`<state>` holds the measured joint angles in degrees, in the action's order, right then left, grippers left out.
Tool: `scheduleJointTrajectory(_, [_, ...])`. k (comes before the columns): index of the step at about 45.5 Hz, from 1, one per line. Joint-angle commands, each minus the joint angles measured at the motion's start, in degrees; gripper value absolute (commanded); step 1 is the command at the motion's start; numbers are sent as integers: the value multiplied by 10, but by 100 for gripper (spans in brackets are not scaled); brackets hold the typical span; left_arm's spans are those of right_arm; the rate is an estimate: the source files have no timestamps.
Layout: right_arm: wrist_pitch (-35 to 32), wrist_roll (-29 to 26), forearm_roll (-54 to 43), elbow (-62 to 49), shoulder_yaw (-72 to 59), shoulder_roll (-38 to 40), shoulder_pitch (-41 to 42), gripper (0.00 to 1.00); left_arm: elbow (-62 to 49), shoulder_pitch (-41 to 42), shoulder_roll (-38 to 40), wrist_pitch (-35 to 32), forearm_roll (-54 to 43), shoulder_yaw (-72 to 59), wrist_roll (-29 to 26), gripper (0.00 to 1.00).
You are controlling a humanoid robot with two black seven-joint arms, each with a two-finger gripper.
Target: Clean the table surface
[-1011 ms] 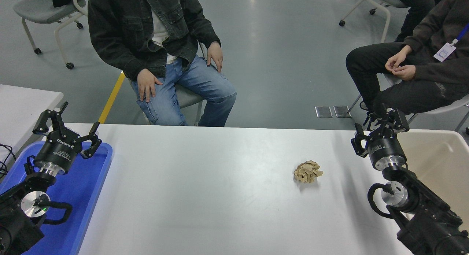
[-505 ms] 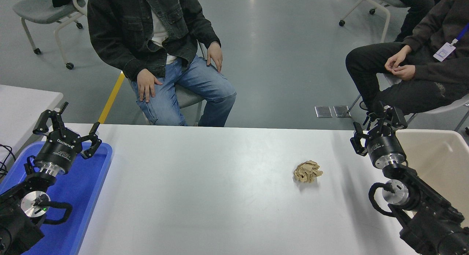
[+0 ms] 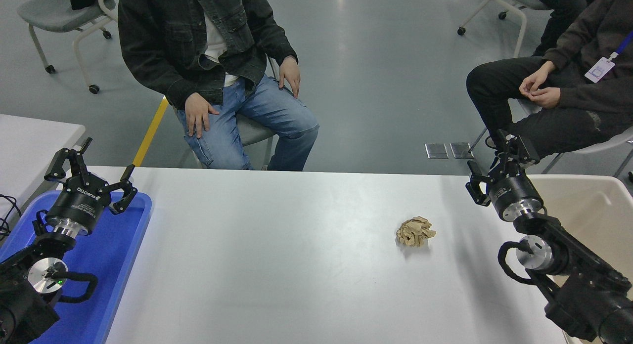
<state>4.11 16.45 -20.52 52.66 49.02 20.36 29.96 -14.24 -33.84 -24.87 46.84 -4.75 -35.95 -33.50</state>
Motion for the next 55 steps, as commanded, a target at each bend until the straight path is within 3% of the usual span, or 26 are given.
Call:
scheduleJointTrajectory(1, [74,-91,0,107,-38,35,-3,98,0,0,0,0,0,0,0,100])
scheduleJointTrajectory(13, [132,-239,5,182,-32,58,-2,98,0,0,0,0,0,0,0,100])
scheduleJointTrajectory(21, [227,-339,2,216,-39,61,7,98,0,0,0,0,0,0,0,100])
scheduleJointTrajectory(30, [331,-509,-5,220,-41,56,53,98,0,0,0,0,0,0,0,100])
scheduleJointTrajectory(37, [351,-657,-7,233,-48,36,76,98,0,0,0,0,0,0,0,100])
scheduleJointTrajectory(49, [404,-664,-31,232,-141,-5,148,98,0,0,0,0,0,0,0,100])
scheduleJointTrajectory(55, [398,-664,-42,130,-163,-60,171,98,0,0,0,0,0,0,0,100])
